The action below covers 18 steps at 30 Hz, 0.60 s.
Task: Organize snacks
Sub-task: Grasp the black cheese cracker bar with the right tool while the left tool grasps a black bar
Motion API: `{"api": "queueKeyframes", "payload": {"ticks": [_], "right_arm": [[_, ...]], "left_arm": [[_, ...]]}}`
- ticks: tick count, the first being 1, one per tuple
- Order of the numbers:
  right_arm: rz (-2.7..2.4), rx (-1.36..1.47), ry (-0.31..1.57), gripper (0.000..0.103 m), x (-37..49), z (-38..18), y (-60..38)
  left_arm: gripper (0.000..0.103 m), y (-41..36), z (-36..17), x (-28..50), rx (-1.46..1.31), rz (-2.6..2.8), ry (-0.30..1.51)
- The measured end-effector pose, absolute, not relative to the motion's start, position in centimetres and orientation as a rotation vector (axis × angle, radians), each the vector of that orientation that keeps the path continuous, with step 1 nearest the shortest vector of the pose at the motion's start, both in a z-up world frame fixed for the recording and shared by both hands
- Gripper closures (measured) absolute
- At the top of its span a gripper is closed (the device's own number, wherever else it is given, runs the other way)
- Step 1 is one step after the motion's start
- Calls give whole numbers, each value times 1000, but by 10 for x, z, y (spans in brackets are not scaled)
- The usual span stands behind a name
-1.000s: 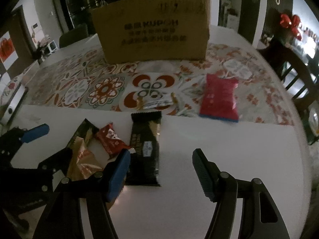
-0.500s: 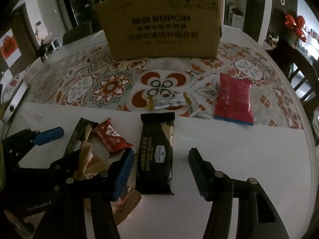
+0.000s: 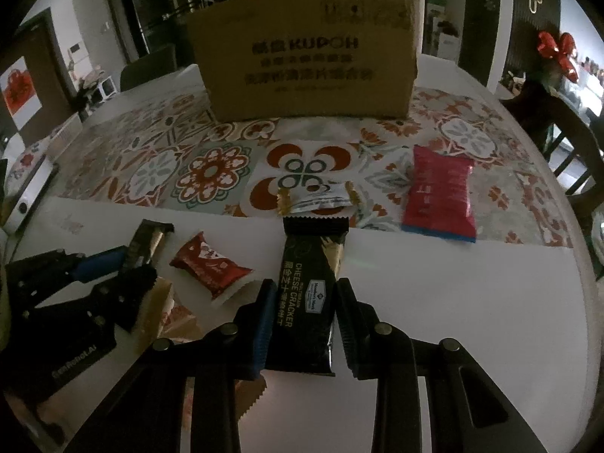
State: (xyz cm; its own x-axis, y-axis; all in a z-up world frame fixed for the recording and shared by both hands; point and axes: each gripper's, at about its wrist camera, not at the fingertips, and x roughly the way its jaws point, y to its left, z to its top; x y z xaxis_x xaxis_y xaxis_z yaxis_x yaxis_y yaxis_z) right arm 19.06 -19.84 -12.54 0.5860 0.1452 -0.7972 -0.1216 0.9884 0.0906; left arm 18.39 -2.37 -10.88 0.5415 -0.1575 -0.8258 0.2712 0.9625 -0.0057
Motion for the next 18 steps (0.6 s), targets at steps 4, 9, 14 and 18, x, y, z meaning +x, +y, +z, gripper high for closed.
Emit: {"api": "queueKeyframes", "payload": {"ticks": [4, 9, 14, 18], "right_arm": [[155, 31, 900, 70, 186, -114, -201], [155, 42, 843, 70, 180, -94, -206], [160, 48, 786, 70, 177, -73, -208], [166, 59, 742, 70, 176, -57, -210]], "left_arm": [[71, -25, -94, 179, 123, -259, 930], [71, -27, -71, 174, 122, -269, 867], [71, -30, -48, 172, 121, -274, 801], [71, -32, -29, 176, 122, -278, 744]]}}
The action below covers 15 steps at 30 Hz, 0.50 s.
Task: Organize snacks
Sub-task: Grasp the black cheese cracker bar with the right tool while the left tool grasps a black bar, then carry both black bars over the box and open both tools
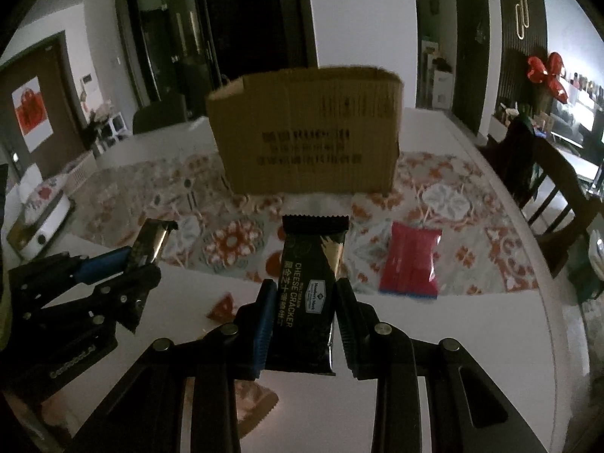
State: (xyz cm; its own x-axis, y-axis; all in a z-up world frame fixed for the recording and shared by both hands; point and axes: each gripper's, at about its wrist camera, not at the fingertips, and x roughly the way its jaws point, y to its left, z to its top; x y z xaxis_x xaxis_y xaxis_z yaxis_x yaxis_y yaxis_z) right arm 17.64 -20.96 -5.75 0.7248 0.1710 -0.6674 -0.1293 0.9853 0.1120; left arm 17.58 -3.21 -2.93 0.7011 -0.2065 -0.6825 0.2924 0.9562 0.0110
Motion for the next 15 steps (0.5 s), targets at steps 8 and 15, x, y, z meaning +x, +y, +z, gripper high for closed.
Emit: {"api": "queueKeyframes", "payload": {"ticks": [8, 15], "right_arm": [[166, 75, 647, 70, 185, -24, -215], [171, 90, 573, 70, 205, 3, -223]], "left_arm": [[71, -38, 8, 192, 129, -277, 623], [71, -46, 35, 220, 117, -295, 557]]}}
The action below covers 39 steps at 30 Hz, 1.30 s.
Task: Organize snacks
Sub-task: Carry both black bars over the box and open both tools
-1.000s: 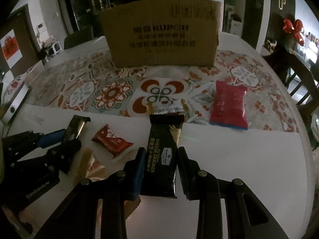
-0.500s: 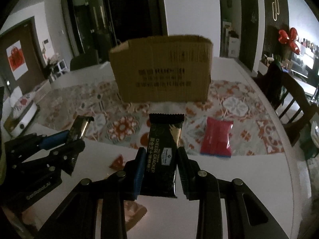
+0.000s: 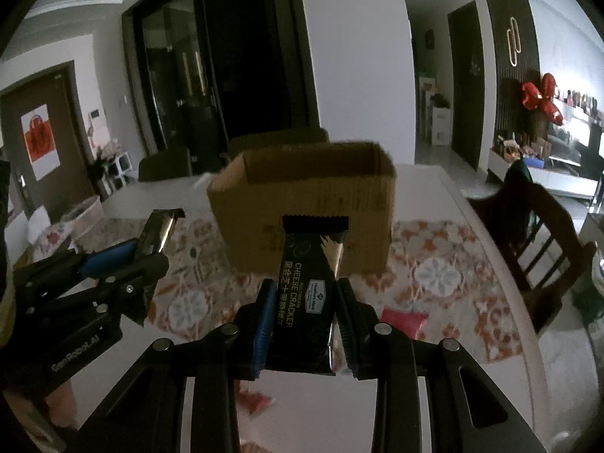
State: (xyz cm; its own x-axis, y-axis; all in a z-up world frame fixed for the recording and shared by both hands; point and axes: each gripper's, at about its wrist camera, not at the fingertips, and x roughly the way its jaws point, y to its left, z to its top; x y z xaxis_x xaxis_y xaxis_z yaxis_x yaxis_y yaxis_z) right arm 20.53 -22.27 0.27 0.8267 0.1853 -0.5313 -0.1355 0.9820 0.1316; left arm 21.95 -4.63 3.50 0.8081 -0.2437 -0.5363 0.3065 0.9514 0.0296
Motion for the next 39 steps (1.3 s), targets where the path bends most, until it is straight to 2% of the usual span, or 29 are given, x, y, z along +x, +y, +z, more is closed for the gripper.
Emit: {"api": "queueKeyframes", "payload": {"ticks": [18, 33, 34, 35, 37, 39], "right_arm": [[211, 50, 466, 70, 297, 55, -230], [215, 62, 569, 70, 386, 43, -236], [216, 62, 581, 70, 390, 40, -237], [215, 61, 591, 70, 393, 38, -237], [199, 57, 606, 68, 399, 33, -238], [180, 57, 616, 54, 401, 31, -239]], "left_arm": [[71, -59, 76, 321, 86, -286, 506], [71, -72, 60, 409, 26, -299, 638], [67, -71, 59, 412, 31, -291, 645], [56, -72, 57, 414, 33, -283, 650], [43, -71, 55, 415, 33, -272, 649], [42, -71, 54, 414, 39, -262, 645]]}}
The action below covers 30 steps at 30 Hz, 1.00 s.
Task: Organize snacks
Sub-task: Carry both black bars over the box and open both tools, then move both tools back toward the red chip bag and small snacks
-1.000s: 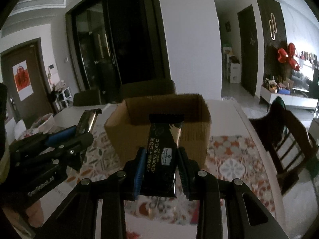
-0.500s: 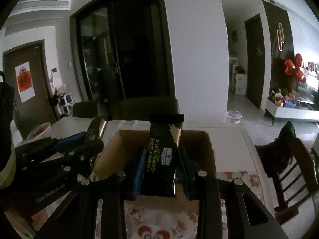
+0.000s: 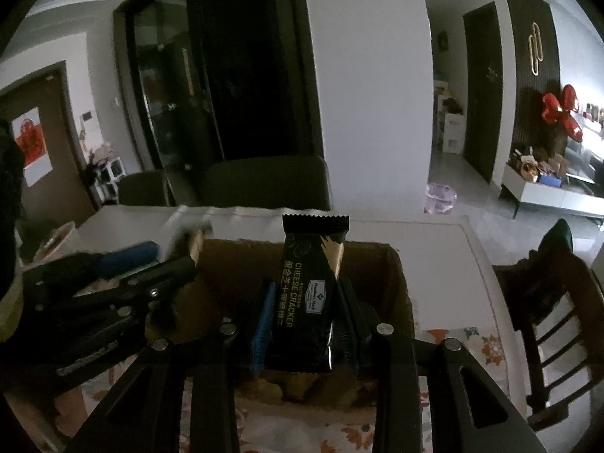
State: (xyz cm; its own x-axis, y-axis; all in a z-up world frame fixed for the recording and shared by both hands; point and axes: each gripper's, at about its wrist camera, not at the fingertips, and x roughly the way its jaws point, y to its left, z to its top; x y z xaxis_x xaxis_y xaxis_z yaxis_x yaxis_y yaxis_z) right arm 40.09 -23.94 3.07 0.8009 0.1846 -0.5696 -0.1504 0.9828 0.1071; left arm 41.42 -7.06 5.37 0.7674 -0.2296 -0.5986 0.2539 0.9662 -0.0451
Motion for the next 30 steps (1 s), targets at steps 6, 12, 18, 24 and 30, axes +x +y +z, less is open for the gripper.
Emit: {"api": "queueKeyframes", "payload": {"ticks": [6, 12, 18, 24, 30], "right_arm": [[115, 77, 590, 43, 389, 31, -249], [82, 67, 550, 43, 357, 37, -254], [64, 87, 522, 43, 326, 42, -264], [23, 108, 509, 43, 294, 41, -277], [-18, 88, 501, 43, 265, 33, -282]], "left_arm": [[37, -66, 54, 394, 64, -228, 626], [36, -66, 61, 357, 99, -256, 580], [36, -71, 67, 323, 120, -301, 546], [36, -80, 67, 292, 155, -318, 502], [36, -89, 55, 271, 217, -344, 474]]}}
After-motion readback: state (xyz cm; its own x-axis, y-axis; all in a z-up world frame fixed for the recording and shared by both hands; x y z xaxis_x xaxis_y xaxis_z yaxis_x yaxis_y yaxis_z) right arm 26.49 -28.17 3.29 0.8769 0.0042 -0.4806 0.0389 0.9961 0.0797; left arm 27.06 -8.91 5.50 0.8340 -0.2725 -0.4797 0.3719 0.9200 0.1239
